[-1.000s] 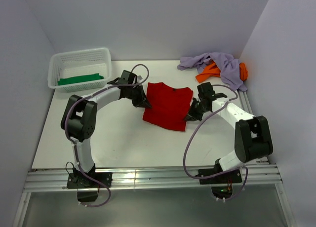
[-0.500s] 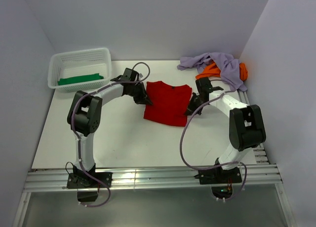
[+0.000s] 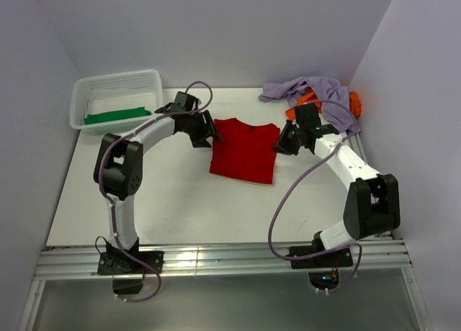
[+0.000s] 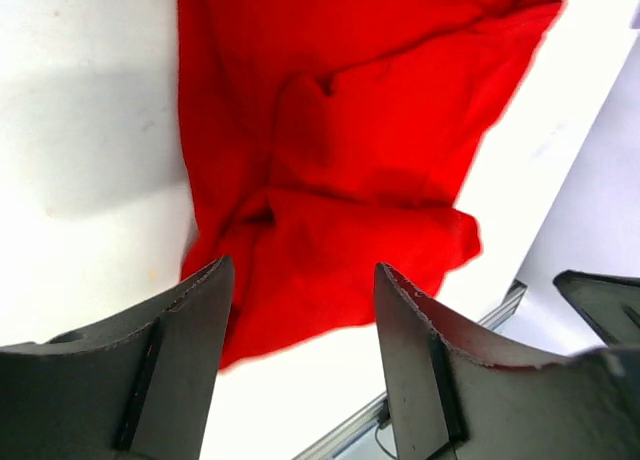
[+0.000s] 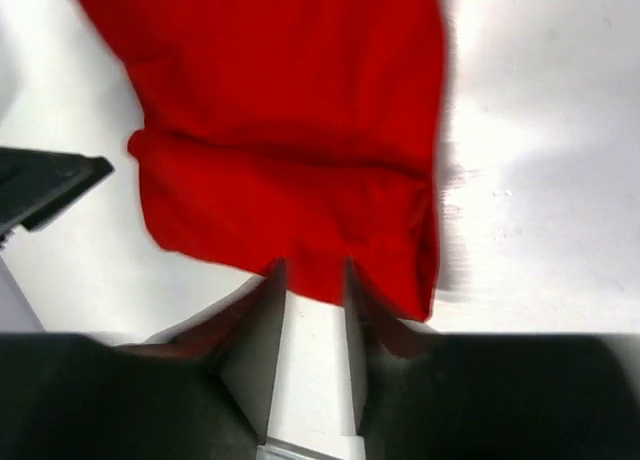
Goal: Roll the t-shirts
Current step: Roll the tshirt
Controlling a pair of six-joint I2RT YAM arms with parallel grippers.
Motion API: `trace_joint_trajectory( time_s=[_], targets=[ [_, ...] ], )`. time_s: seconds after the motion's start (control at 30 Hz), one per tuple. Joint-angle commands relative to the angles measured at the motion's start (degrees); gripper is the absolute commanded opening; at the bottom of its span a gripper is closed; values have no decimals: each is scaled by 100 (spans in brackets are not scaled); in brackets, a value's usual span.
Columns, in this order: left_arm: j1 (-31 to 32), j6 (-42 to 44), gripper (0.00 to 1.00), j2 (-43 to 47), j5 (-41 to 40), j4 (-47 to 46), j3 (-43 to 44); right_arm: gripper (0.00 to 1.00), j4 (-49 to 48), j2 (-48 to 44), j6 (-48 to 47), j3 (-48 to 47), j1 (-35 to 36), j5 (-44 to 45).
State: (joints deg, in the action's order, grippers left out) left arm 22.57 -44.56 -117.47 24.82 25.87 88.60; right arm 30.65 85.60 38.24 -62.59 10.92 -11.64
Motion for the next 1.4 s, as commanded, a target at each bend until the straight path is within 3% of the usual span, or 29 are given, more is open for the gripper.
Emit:
trace_joint_trajectory(
  time_s=[0.0, 0.1, 0.27, 0.53, 0.83, 1.1, 1.23, 1.37],
  targets=[
    [-7, 193, 63, 769, -92, 217, 150, 18, -147, -157, -159, 17, -37, -566],
    [63, 175, 58, 945, 242, 147, -26, 0, -489, -132, -1, 290, -20, -1171],
    [186, 9, 42, 989, 699, -178, -351, 0, -1149, 307, 263, 423, 24, -2052],
    [292, -88, 32, 524, 1657, -1197, -799, 0, -2089, 1344, 728, 669, 33, -2738],
    [125, -97, 26, -135, 1210, -2033, -1292, 0, -3644, 2276, 1019, 1214, -292, -2932],
    [-121, 210, 24, -277, 815, -1691, -1161, 0, -3259, 2216, 642, 959, -345, -2844],
    [-226, 237, 28, 187, 884, -1576, -1169, 18, -2979, 1654, 414, 924, -353, -2730],
    [-235, 377, 44, 926, 788, -1515, -1441, 33, -2645, 872, 149, 1011, -353, -2511]
  ],
)
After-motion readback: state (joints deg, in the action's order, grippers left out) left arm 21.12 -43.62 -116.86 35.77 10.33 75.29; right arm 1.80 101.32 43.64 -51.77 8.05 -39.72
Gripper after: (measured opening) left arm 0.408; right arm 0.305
